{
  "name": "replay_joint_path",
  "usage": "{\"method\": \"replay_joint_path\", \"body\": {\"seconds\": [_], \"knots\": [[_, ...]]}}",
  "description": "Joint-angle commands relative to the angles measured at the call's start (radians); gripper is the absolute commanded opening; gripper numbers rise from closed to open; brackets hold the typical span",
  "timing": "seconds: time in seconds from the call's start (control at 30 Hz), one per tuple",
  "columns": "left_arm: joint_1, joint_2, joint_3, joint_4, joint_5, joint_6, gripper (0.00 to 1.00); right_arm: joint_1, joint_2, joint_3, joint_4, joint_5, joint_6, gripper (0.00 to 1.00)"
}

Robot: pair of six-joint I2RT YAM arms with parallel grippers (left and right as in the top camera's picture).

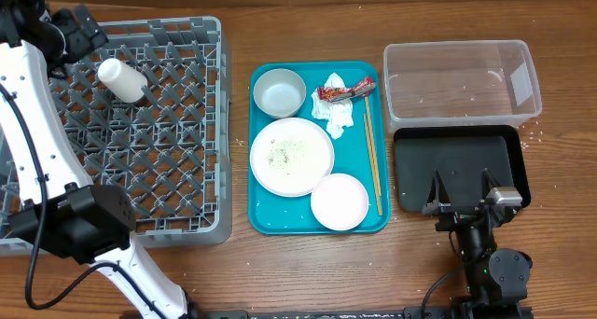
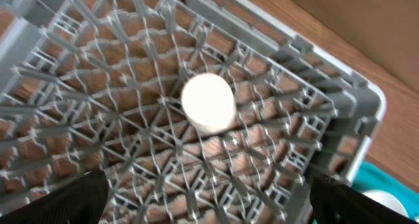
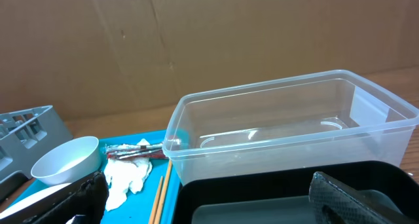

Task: Sort waste into correct bins and load items into the dishwasher
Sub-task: 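Move the left gripper back to the white bowl on the tray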

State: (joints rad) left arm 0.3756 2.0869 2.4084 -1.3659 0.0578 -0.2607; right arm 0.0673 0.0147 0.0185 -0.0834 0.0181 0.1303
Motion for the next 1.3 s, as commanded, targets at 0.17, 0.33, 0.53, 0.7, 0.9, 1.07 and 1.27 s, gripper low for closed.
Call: {"method": "replay_joint_path", "body": {"seconds": [0.17, 0.33, 0.53, 0.7, 0.9, 1.07, 1.27], "knots": [[-0.011, -0.013, 0.008, -0.035, 0.273, -0.016, 1.0, 0.003, -0.012, -0.011, 0.003, 0.006, -0.004, 1.0], [-0.084, -0.007, 0.008, -0.026, 0.728, 0.176, 0.97, 0.003, -0.012, -0.011, 0.003, 0.006, -0.004, 1.0], [-0.347, 0.003, 0.006, -0.038, 0.509, 0.186, 0.84, 0.003, -0.012, -0.011, 0.003, 0.006, -0.004, 1.0], [-0.61, 0.06, 0.005, -0.021, 0.121, 0.108, 0.82, 0.003, -0.012, -0.011, 0.003, 0.006, -0.004, 1.0], [-0.795, 0.152, 0.005, 0.013, -0.103, 0.057, 0.82, 0.003, -0.012, -0.011, 0.003, 0.006, -0.004, 1.0], [-0.85, 0.238, 0.005, 0.032, -0.213, 0.024, 0.76, 0.003, -0.012, -0.011, 0.003, 0.006, -0.004, 1.0], [-0.842, 0.338, 0.005, 0.048, -0.195, 0.002, 0.67, 0.003, -0.012, -0.011, 0.003, 0.006, -0.004, 1.0]]}}
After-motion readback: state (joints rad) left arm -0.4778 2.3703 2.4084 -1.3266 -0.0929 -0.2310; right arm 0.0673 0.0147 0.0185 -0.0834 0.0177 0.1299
